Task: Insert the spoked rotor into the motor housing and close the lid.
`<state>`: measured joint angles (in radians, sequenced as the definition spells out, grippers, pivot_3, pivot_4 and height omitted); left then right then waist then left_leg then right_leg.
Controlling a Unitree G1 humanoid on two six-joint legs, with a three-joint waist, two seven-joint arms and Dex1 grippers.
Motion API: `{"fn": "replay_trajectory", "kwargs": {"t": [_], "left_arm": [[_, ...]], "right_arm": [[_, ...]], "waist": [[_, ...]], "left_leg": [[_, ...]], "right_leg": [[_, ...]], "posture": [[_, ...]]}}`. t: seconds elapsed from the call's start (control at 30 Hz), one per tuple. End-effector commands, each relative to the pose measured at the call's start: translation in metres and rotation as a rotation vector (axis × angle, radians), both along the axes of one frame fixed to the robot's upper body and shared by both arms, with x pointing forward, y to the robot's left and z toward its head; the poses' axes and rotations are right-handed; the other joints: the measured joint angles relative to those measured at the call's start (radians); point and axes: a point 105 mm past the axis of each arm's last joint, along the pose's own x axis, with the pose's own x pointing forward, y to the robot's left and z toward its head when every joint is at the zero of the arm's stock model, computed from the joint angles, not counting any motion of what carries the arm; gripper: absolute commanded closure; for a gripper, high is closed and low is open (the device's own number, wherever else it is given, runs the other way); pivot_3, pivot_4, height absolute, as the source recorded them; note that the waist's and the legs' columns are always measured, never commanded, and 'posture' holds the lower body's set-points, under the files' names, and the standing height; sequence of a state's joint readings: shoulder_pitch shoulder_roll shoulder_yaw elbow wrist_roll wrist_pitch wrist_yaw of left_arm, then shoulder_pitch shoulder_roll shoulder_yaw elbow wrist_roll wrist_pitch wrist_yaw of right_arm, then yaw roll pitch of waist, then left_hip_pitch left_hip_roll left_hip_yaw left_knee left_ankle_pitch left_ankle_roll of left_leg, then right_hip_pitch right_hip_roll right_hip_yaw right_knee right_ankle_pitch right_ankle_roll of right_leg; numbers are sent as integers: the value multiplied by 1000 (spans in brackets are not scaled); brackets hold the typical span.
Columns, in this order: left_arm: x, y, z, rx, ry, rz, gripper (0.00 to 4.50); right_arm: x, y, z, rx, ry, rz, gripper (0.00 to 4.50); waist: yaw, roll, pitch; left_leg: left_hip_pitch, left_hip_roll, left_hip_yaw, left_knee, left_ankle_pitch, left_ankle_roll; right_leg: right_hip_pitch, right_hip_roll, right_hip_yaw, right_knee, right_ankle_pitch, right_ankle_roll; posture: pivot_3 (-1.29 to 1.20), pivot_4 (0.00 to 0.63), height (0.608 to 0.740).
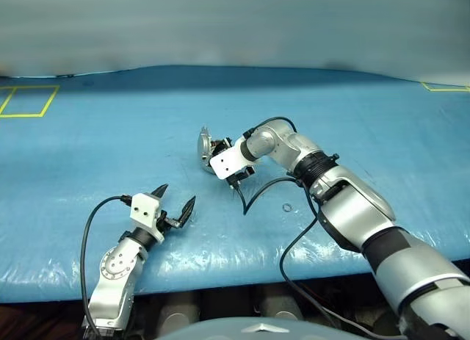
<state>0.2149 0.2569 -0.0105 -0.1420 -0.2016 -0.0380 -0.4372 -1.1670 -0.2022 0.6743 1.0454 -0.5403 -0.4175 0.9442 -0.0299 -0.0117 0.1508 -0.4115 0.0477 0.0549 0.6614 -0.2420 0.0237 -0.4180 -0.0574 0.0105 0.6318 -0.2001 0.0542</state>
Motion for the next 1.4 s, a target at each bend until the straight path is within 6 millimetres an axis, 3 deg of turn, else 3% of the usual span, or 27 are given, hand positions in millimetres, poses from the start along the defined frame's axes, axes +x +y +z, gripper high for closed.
{"fn": "replay_trajectory", "kwargs": {"t": [0.03,0.1,0.2,0.37,0.67,0.93,1.2,1.4], "left_arm": [[-2,-3,16,-1,-70,-6,52],[-2,-3,16,8,-71,-1,52],[-2,-3,15,15,-71,1,0],[-1,-3,15,23,-78,11,0],[-2,-9,10,20,-70,10,0],[1,-10,9,25,-67,10,0],[5,-20,5,26,-59,-30,0],[7,-24,5,26,-61,-46,0]], "right_arm": [[4,3,-2,5,-17,-26,0],[5,2,-6,9,3,-51,0],[5,0,-12,-3,34,-81,573],[3,-2,-17,-30,41,-76,2216],[1,-4,-15,11,81,-83,2394],[-12,-11,4,271,169,-108,2397],[-65,-62,-2,402,188,-332,2397],[-107,-78,-10,558,293,-648,2397]], "waist": [[-7,0,0],[-9,0,0],[-10,0,0],[-10,0,0],[-8,0,0],[-1,-1,0],[21,0,-1],[21,-2,-1]], "left_leg": [[1,0,0,0,0,0],[1,0,1,0,0,0],[4,1,1,1,1,-1],[10,1,1,0,1,-2],[10,1,2,-1,1,-2],[9,0,1,-3,1,-2],[2,-1,-2,-2,1,-2],[-2,-2,-2,2,1,-2]], "right_leg": [[0,0,0,1,0,0],[0,0,0,3,0,-1],[0,0,0,8,-2,-3],[3,0,0,13,-4,-6],[3,-1,1,12,-4,-6],[2,-2,0,10,-5,-5],[-2,-2,-1,11,-6,-3],[-5,-2,-1,11,-6,-3]], "posture": [[0,150,740],[0,150,740],[0,150,740],[0,150,740],[0,150,740],[0,150,740],[0,150,740],[0,150,740]]}}
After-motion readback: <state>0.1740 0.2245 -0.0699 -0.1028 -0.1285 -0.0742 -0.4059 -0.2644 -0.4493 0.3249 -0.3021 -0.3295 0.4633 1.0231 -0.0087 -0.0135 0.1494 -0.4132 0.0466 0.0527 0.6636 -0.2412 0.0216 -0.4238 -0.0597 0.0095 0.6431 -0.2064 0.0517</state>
